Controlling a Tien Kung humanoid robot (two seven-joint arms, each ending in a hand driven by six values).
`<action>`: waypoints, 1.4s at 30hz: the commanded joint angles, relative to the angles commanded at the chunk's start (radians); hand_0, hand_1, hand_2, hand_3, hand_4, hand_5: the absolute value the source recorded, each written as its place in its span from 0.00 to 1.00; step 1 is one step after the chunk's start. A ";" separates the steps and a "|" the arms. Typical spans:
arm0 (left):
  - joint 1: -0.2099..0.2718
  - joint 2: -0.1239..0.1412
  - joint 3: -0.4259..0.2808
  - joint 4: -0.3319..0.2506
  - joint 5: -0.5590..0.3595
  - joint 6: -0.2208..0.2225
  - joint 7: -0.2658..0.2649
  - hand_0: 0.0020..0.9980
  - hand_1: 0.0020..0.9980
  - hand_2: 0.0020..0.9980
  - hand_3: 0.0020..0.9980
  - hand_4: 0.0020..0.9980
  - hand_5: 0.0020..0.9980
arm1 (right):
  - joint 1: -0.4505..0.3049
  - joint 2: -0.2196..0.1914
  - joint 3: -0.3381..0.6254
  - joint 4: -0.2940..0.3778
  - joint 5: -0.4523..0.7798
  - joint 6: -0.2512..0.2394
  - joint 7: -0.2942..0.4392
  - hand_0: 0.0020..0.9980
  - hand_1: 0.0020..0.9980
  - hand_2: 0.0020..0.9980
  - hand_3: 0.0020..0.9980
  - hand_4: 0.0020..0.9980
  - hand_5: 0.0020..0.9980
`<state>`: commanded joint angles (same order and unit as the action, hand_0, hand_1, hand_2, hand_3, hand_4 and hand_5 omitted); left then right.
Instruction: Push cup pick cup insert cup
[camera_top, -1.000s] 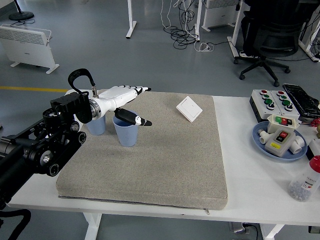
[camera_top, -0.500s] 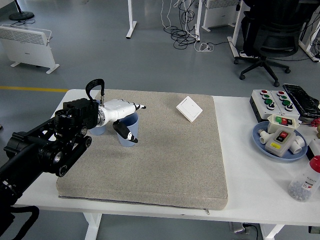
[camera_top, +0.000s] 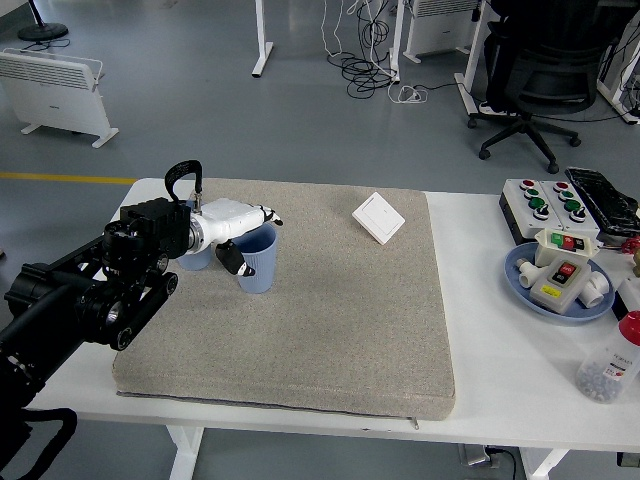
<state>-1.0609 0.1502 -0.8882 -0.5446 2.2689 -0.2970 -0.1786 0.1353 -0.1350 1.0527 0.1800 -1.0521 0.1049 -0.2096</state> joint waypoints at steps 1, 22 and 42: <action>0.000 -0.001 -0.001 0.004 0.000 0.001 0.000 0.79 0.87 0.99 0.90 0.74 0.02 | 0.000 0.000 0.000 0.000 0.000 0.000 0.000 0.78 0.68 0.68 0.57 0.13 0.47; 0.009 0.010 0.023 0.014 0.000 0.047 -0.030 0.54 0.51 0.49 0.63 0.36 0.00 | 0.002 0.001 0.002 0.000 0.000 0.000 0.000 0.77 0.68 0.67 0.57 0.13 0.47; 0.017 0.083 0.030 -0.199 -0.002 -0.050 0.023 0.50 0.35 0.35 0.42 0.36 0.00 | -0.003 0.000 0.008 0.000 0.006 -0.002 0.002 0.77 0.68 0.68 0.57 0.13 0.47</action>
<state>-1.0438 0.2328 -0.8580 -0.7432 2.2672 -0.3466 -0.1552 0.1319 -0.1348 1.0609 0.1800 -1.0461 0.1025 -0.2076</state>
